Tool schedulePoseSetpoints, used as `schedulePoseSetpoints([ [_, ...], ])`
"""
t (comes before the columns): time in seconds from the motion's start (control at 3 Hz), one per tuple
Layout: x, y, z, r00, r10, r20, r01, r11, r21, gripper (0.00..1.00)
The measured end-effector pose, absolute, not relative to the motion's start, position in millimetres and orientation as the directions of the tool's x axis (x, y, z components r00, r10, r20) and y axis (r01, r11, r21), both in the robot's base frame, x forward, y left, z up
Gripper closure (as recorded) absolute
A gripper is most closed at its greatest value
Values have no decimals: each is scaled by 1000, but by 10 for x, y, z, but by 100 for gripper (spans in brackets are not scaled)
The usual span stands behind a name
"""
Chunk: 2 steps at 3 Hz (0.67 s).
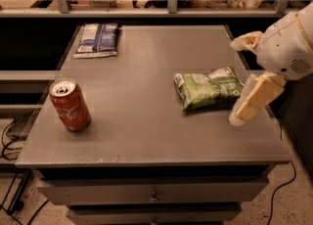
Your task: Move coke can near blue chip bag
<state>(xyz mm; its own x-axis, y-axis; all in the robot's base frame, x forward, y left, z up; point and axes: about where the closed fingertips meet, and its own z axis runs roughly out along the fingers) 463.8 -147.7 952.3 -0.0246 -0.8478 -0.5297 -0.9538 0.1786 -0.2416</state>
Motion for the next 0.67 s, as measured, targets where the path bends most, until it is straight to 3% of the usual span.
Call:
schedulePoseSetpoints([
  [0.33, 4747, -1073, 9412, -5, -801, -598, -964, 163, -211, 0],
  [0.67, 4753, -1055, 9421, -3, -798, -602, -963, 164, -213, 0],
])
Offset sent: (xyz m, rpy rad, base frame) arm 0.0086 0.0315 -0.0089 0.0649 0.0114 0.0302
